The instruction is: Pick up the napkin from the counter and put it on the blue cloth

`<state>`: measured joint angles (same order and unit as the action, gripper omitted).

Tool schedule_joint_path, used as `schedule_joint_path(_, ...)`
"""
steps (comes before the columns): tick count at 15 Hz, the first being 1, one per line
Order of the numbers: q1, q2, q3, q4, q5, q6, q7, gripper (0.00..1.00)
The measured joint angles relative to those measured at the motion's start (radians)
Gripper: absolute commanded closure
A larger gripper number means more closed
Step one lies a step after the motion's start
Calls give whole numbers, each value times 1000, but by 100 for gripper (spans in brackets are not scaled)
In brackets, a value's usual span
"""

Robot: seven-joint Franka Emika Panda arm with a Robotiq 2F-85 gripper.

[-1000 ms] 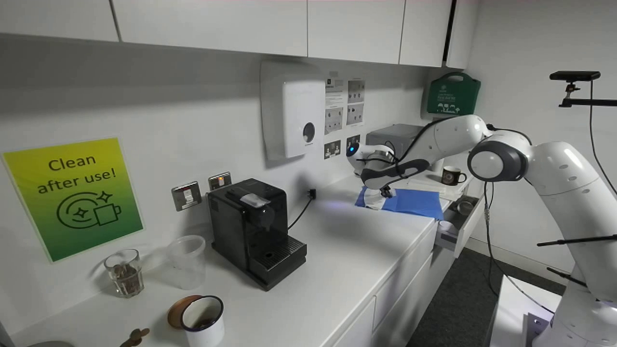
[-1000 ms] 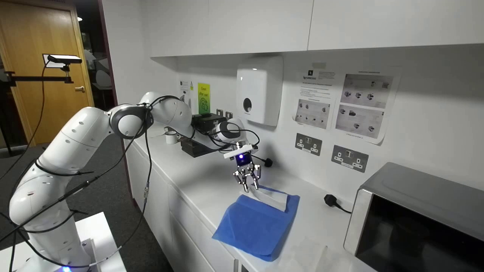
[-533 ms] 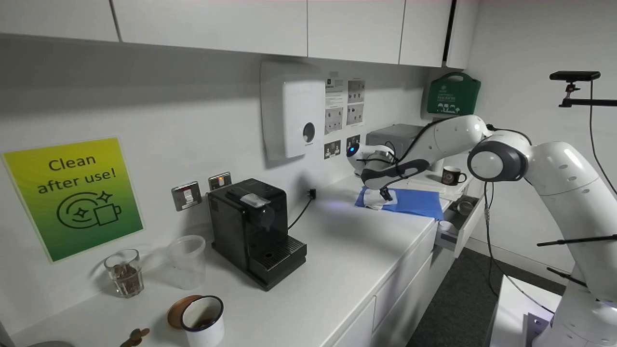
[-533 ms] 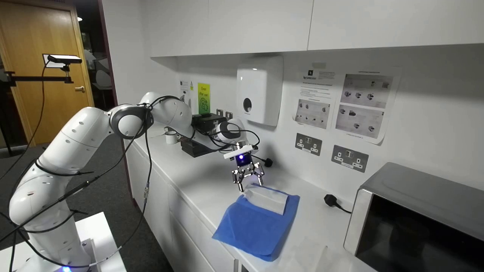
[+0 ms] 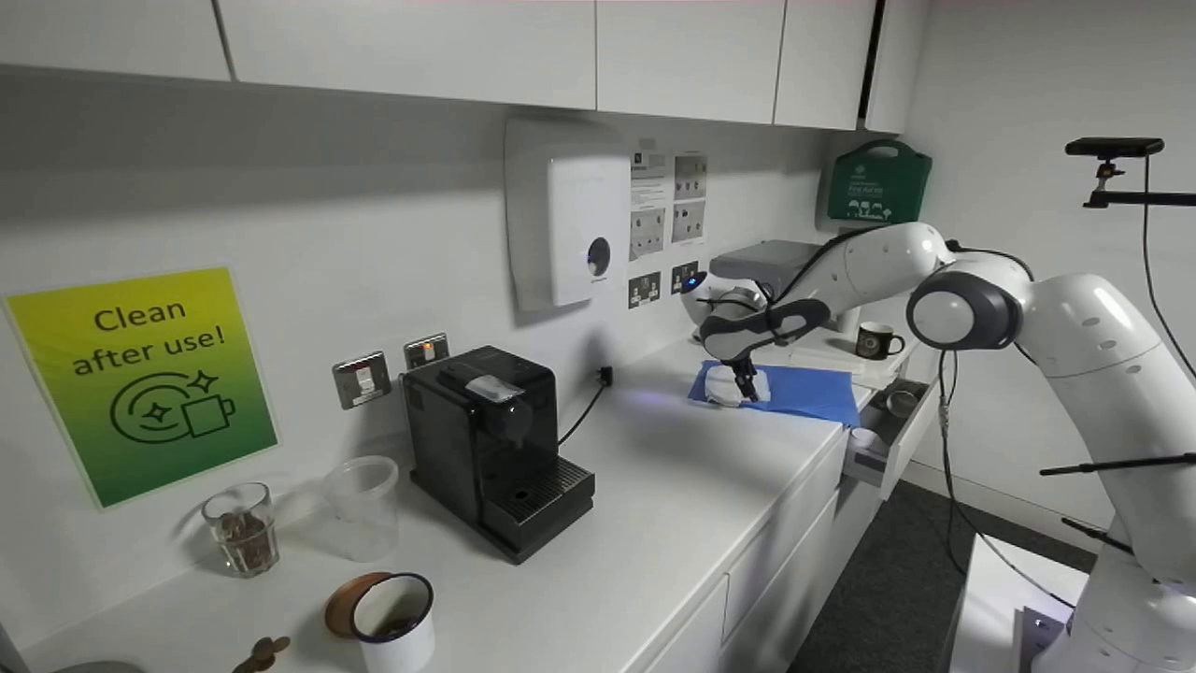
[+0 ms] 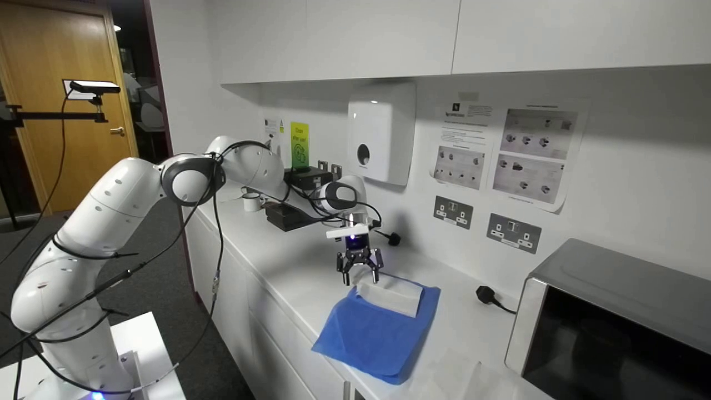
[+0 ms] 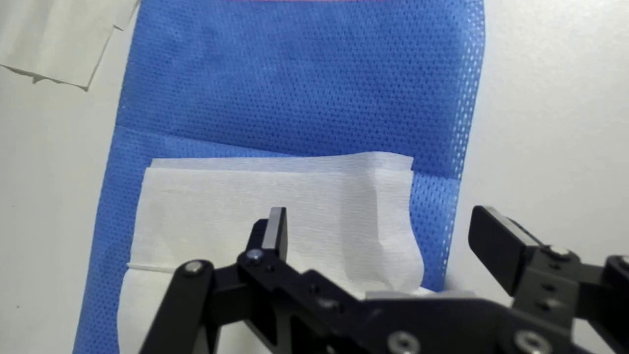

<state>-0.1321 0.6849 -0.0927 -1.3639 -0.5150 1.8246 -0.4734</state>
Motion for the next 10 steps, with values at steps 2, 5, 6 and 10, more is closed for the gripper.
schedule_joint_path(2,-10,0,-1,0,45,0,0,0)
schedule_joint_path(5,-25,0,-1,0,96,-5,3,0)
schedule_joint_path(6,-28,0,-2,1,111,-12,6,0)
schedule_joint_path(10,-45,0,-5,2,165,-28,25,0)
